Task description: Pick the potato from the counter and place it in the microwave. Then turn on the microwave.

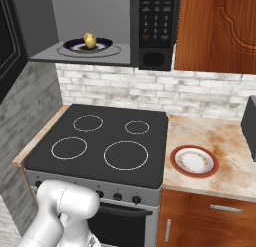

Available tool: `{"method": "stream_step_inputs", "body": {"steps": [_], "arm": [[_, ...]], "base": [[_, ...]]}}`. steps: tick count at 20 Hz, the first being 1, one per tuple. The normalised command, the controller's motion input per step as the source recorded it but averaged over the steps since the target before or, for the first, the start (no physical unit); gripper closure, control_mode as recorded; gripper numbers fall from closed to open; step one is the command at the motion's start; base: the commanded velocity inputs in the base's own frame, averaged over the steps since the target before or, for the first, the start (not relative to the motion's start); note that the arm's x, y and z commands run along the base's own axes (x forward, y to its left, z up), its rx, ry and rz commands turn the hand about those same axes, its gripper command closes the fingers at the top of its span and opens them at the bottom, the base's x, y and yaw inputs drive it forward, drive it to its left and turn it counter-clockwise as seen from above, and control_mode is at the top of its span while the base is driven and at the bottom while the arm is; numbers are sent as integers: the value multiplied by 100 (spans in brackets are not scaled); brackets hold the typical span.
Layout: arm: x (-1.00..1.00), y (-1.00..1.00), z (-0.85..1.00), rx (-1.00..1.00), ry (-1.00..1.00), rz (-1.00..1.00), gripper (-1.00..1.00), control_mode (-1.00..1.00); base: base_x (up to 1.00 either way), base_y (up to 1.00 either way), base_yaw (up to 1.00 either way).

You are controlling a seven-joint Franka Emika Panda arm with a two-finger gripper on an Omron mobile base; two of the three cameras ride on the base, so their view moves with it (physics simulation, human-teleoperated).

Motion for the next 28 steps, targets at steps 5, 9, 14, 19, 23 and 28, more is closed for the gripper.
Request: {"method": "stream_step_inputs", "body": {"steps": [5, 9, 14, 19, 23, 28], "arm": [[22, 39, 0, 9, -13, -2, 100, -100], [22, 22, 0, 8, -9, -7, 100, -100], [22, 0, 0, 12, -3, -11, 100, -100], [26, 0, 0, 12, -4, -11, 100, -100], [30, 0, 0, 11, -6, -10, 100, -100], [32, 0, 0, 10, -6, -9, 100, -100]], "base": [[0, 0, 0], [0, 0, 0], [0, 0, 0], [0, 0, 0], [0, 0, 0], [0, 0, 0]]}}
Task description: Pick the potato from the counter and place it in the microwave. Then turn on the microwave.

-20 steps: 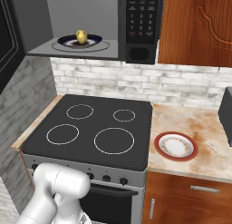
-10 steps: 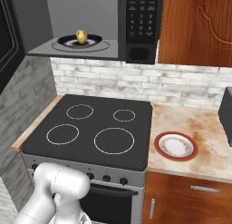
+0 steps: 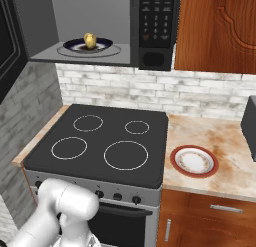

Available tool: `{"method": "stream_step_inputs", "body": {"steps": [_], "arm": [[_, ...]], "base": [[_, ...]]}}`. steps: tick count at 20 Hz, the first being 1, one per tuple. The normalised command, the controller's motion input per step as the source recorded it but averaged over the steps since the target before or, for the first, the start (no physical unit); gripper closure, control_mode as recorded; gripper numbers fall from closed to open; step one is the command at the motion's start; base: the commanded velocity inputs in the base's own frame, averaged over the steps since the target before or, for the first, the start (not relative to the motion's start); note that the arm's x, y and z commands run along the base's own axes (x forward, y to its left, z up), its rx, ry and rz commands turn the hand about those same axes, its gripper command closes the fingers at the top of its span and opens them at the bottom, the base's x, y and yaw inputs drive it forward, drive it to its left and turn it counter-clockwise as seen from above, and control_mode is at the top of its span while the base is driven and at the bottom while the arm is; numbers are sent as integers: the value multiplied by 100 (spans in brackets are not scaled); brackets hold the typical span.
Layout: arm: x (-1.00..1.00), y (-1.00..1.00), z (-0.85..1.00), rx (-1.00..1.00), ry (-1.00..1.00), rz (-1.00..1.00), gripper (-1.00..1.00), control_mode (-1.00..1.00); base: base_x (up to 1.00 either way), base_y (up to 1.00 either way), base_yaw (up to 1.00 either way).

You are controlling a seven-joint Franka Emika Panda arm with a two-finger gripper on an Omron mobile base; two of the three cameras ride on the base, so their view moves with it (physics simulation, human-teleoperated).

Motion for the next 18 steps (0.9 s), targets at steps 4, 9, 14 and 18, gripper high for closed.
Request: {"method": "stream_step_inputs", "body": {"steps": [4, 9, 14, 18], "arm": [[28, 0, 0, 10, -7, -9, 100, -100], [22, 0, 0, 10, -7, -10, 100, -100], [15, 0, 0, 10, -7, -8, 100, -100], [14, -4, 0, 9, -8, -9, 100, -100]], "base": [[0, 0, 0], [0, 0, 0], [0, 0, 0], [0, 0, 0]]}}
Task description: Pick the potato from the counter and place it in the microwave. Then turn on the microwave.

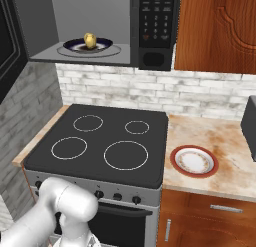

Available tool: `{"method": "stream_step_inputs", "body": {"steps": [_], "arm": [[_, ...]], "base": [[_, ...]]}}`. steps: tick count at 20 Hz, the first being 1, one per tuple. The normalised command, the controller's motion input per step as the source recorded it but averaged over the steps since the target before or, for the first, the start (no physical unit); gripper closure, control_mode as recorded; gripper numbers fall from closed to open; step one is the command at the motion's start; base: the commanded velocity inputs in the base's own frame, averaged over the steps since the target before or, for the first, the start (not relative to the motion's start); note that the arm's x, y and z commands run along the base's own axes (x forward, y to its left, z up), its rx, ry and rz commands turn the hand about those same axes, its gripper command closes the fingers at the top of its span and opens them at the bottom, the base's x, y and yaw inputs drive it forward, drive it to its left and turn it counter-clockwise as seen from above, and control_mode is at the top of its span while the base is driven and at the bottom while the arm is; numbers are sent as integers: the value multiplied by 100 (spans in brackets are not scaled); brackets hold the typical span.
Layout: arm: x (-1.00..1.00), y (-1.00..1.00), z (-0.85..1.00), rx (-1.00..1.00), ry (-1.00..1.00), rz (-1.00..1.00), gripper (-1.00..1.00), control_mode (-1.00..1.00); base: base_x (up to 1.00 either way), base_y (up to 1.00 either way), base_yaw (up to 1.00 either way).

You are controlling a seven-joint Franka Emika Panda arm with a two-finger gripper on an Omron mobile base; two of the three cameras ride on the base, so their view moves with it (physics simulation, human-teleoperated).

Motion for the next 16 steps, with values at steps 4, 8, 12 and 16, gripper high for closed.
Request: {"method": "stream_step_inputs", "body": {"steps": [4, 8, 12, 16], "arm": [[21, -15, 8, 8, -9, -9, 100, -100], [18, -18, 6, 7, -10, -7, 100, -100], [11, -22, 3, 7, -10, -7, 100, -100], [8, -24, 0, 6, -9, -7, 100, -100]], "base": [[0, 0, 0], [0, 0, 0], [0, 0, 0], [0, 0, 0]]}}
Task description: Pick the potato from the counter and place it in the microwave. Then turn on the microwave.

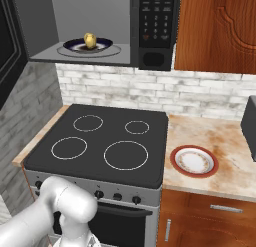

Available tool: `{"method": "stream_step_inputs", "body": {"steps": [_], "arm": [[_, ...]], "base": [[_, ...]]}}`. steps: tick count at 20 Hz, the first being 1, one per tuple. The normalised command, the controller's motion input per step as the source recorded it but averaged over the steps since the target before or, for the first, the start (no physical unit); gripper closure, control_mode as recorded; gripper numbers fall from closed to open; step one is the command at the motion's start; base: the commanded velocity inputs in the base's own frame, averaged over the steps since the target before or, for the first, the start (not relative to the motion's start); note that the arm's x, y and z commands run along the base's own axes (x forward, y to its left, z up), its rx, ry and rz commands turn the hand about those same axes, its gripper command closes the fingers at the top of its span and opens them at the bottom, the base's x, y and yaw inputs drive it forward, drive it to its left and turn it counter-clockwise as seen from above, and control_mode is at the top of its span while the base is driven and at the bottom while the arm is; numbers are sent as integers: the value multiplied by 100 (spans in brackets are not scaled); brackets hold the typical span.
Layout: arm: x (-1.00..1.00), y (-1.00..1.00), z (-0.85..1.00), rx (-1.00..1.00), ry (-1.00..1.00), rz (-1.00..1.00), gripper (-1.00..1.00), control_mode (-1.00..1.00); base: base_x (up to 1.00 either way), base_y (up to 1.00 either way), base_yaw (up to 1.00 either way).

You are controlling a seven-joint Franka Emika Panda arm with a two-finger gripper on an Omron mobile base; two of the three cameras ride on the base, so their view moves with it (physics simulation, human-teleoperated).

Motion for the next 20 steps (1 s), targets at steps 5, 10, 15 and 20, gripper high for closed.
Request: {"method": "stream_step_inputs", "body": {"steps": [5, 10, 15, 20], "arm": [[9, -27, 0, 6, -9, -6, 100, -100], [22, -28, 0, 5, -9, -6, 100, -100], [35, -34, 0, 4, -6, -1, 100, -100], [52, -30, 0, 1, -5, 0, 100, -100]], "base": [[0, 0, 0], [0, 0, 0], [0, 0, 0], [0, 0, 0]]}}
